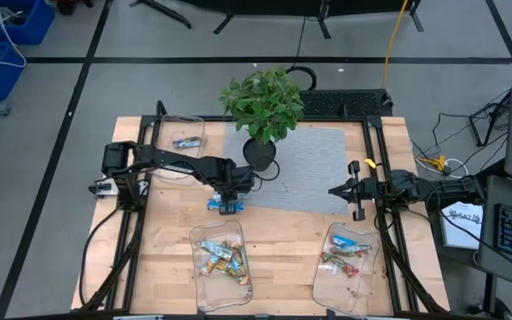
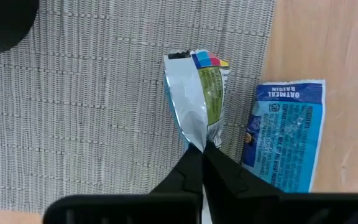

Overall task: Pick and place Granola Bars by type
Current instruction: Put the blue granola bar into the top transparent bin

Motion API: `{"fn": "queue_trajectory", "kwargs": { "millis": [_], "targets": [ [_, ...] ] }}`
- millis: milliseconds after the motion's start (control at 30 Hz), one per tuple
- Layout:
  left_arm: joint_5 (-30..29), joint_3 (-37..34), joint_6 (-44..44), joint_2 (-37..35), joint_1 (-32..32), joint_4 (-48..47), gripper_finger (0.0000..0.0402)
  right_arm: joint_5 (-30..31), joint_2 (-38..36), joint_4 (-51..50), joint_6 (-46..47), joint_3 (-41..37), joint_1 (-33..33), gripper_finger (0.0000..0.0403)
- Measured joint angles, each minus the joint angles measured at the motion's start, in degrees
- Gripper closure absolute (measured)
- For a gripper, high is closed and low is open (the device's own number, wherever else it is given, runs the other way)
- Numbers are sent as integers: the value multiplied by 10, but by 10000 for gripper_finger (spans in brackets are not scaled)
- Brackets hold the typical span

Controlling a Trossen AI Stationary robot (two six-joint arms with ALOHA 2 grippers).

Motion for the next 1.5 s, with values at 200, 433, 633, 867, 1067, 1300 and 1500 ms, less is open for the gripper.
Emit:
{"fn": "queue_trajectory", "kwargs": {
  "millis": [200,433,633,867,1067,1300,1500],
  "targets": [
    [-19,-1,2,-22,-10,2,399,0,0,0,0,0,0,403],
    [-97,-1,-3,-98,-30,9,400,0,0,0,0,0,0,403],
    [-151,-22,24,-184,-61,62,401,0,0,0,0,0,0,403],
    [-150,-162,44,-326,-73,217,401,0,0,0,0,0,0,403],
    [-45,-320,57,-457,-73,425,401,0,0,0,0,0,0,403],
    [201,-476,-21,-564,-46,718,401,0,0,0,0,0,0,403],
    [352,-536,-190,-583,-21,882,401,0,0,0,0,0,0,403]
  ]
}}
